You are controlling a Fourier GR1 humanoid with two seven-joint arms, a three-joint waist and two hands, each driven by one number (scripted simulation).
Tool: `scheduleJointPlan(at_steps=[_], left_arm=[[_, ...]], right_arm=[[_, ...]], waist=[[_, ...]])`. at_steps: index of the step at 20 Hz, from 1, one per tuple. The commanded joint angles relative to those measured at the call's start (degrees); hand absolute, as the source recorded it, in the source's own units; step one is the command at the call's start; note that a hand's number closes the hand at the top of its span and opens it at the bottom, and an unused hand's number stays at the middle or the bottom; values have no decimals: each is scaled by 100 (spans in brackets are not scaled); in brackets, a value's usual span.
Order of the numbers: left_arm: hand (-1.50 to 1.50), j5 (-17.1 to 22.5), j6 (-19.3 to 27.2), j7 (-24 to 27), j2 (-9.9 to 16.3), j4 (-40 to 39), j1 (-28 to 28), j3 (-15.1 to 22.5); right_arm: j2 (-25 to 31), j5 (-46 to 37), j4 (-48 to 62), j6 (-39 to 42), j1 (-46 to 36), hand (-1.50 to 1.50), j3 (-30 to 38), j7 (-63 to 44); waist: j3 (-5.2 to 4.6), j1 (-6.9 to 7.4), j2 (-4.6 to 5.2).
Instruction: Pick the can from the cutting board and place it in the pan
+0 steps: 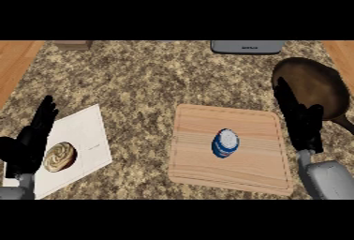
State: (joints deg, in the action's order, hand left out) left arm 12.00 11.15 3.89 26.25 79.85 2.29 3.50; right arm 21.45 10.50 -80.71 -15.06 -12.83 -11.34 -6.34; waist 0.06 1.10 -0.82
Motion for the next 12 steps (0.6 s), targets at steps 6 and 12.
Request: scheduleJointPlan(at_steps=[6, 12], left_arm=[[0, 465, 18, -601, -376, 622, 410, -107], [0, 541, 223, -1091, -626, 906, 308, 67]], right_arm=[[-246, 375, -1655, -306, -793, 150, 773, 597], [309, -2274, -2463, -1809, 1768, -150, -438, 438]], waist=[[-4, -185, 15], [-15, -407, -17]])
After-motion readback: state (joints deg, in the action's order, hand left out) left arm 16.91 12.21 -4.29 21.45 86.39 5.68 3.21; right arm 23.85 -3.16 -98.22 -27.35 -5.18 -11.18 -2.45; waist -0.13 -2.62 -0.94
